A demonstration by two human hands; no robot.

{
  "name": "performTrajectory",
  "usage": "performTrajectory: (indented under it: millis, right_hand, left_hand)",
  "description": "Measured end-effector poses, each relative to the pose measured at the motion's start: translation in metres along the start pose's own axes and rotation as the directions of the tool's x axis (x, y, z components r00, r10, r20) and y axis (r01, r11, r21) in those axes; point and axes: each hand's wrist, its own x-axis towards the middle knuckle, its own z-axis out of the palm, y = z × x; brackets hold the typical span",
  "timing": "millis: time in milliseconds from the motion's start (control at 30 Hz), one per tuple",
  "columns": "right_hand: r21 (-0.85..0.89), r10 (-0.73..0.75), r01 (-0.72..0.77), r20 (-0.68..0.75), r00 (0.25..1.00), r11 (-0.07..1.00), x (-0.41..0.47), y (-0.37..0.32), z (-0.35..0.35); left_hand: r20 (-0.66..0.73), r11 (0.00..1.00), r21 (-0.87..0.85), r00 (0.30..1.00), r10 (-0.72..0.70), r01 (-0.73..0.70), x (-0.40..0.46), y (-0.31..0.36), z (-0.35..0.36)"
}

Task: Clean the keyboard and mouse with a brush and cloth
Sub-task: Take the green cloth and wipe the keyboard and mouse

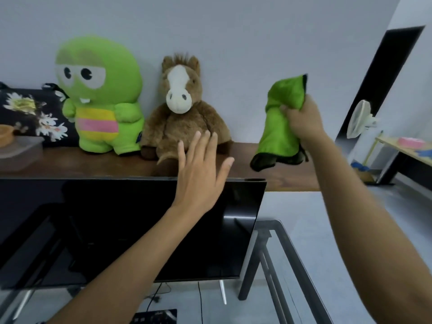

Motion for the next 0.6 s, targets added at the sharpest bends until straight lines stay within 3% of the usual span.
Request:
performTrajectory:
  millis: [133, 267, 433, 600]
  right_hand:
    - [0.343, -0.107, 0.087, 0.041, 0.993, 0.935, -0.027, -0.065, -0.009]
    - [0.493, -0.107, 0.014, 0.162, 0.981, 0.87, -0.1, -0.099, 0.031]
    - [0.517, 0.013, -0.189, 0.324, 0.946, 0.835, -0.206, -0.11, 0.108]
    - [0.443, 0.191, -0.434, 0.493, 0.848, 0.784, -0.303, -0.096, 0.191]
  left_hand:
    - [-0.043, 0.996, -0.038, 0.996, -0.083, 0.082, 0.007, -0.031, -0.047]
    - [-0.099, 0.985, -0.164, 0.992, -0.079, 0.062, -0.032, -0.073, -0.082]
    - [-0.028, 0.979, -0.127, 0.987, -0.161, 0.156, -0.122, -0.15, -0.1]
    - [0.104, 0.953, -0.083, 0.954, -0.282, 0.291, -0.215, -0.23, -0.118]
